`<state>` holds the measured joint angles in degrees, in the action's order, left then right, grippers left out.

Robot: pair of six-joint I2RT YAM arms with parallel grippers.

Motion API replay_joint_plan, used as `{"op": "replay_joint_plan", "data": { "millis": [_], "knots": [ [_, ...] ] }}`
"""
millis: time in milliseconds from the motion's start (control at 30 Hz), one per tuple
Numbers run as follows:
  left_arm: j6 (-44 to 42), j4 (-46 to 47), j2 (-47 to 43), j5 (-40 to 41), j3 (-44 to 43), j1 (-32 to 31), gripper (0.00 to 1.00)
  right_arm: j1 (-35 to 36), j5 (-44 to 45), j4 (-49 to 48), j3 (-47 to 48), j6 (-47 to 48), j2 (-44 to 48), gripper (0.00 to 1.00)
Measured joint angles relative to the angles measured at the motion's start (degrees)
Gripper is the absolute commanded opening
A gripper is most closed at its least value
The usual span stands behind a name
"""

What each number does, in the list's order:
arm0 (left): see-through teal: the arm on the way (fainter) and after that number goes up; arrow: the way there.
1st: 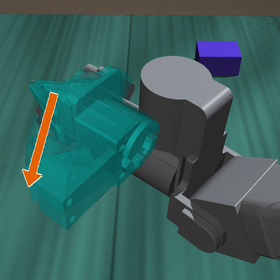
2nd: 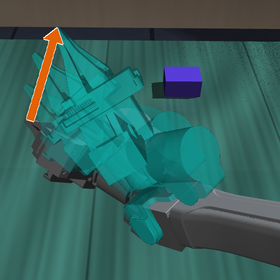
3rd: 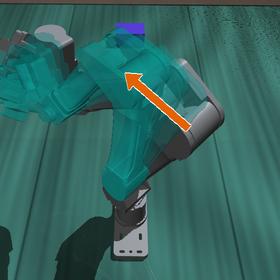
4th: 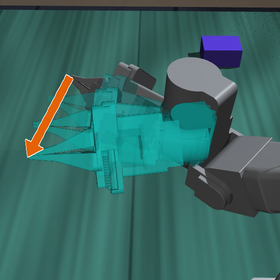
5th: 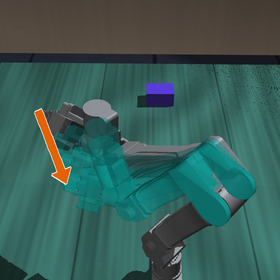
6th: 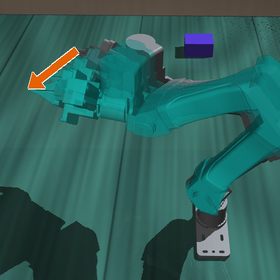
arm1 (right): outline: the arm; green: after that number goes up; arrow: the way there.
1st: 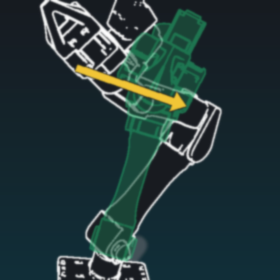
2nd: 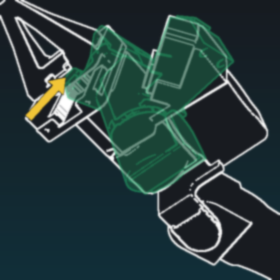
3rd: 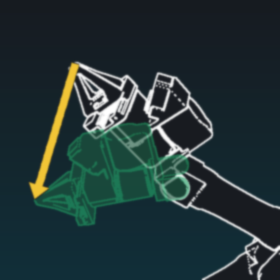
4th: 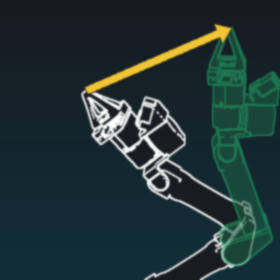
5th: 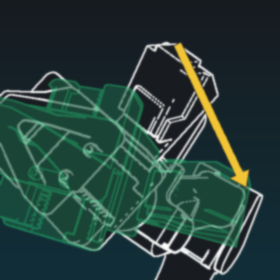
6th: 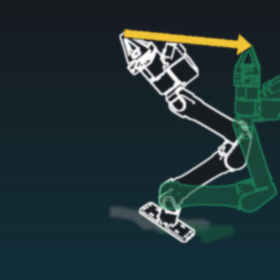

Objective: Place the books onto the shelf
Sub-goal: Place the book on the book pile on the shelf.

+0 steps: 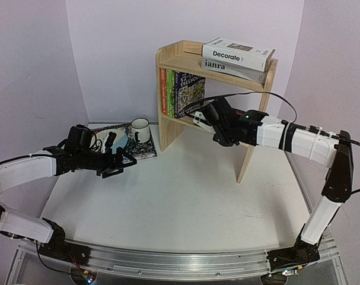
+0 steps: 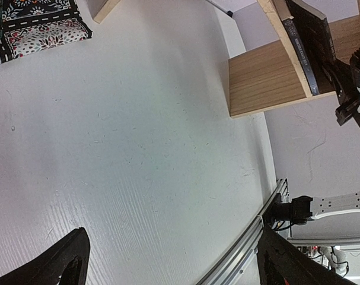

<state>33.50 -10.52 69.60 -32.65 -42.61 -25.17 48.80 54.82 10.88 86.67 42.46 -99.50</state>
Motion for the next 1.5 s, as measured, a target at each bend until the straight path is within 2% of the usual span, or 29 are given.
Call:
{"op": "replay_joint_plan", "data": {
  "millis": [1267,1400,1500],
  "knots": [
    [1.03,-0.01,0.16,-0.3,0.0,0.0,1.0,-1.93,-5.77,1.95,0.31,-2.45,0.09,0.02],
    [1.03,-0.01,-0.14,-0.3,0.0,0.0,0.99,-2.42,-6.58,1.85,0.33,-2.42,0.09,0.08],
    [1.05,-0.01,-0.37,-0.3,0.0,0.0,0.99,-2.65,-6.93,1.74,0.33,-2.41,0.09,0.19]
  ]
}}
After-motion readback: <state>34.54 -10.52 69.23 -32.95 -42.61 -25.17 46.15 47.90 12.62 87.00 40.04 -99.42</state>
